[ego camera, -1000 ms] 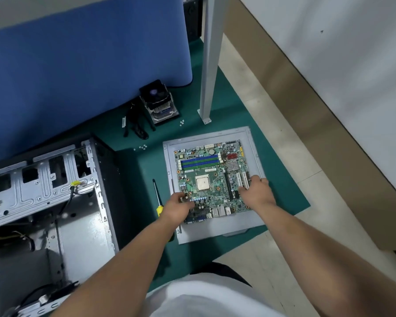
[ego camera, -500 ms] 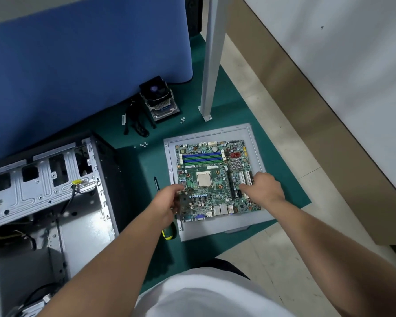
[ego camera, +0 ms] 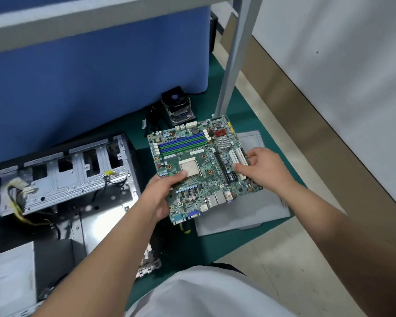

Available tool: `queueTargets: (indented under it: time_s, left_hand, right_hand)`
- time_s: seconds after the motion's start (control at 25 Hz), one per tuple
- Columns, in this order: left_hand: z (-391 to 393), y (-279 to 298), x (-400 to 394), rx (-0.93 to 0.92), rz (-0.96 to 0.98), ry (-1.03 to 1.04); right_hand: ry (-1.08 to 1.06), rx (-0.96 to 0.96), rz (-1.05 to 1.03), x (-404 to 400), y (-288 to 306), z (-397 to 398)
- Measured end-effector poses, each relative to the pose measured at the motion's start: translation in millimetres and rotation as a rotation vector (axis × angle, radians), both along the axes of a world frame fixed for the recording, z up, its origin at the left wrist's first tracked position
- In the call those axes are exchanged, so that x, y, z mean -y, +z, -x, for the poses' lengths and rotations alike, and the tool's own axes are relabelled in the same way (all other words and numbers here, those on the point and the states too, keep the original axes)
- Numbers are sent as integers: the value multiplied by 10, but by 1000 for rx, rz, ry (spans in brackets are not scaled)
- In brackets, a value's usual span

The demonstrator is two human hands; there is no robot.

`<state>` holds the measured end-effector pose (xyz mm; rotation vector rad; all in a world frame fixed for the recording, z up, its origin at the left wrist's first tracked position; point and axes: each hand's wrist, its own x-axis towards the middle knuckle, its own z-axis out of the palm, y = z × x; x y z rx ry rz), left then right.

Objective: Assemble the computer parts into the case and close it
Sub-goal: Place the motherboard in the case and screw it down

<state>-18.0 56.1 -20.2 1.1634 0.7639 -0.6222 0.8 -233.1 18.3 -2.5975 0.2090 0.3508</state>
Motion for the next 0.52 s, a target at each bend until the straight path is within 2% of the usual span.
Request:
queueTargets:
  time_s: [0.08,0.2,0.24,0.28,0.36,0.44,0.52]
  left_hand:
    - [70,107,-245,32,-21,56]
    - [250,261,-655,25,12,128]
    - [330,308,-804,14,57,149]
    - [415,348,-946,7,114,167]
    - [567,403,-1214,7,217,177]
    - [679,417,-1428,21,247,175]
    - [775,410,-1632,26,234,176]
  right_hand:
    - [-104,-50,-325,-147,200,-9]
    - [-262,-310,-1266,-471,342,151]
    - [-265,-398,-1501,-643,303,272]
    - [-220,-474,-1650,-857,252,422]
    - [-126,-591,-1788,-1369,112,717]
    - [-193,-636,-1771,-1885,58,904]
    - [-295,-576,-1681,-2334,131,975]
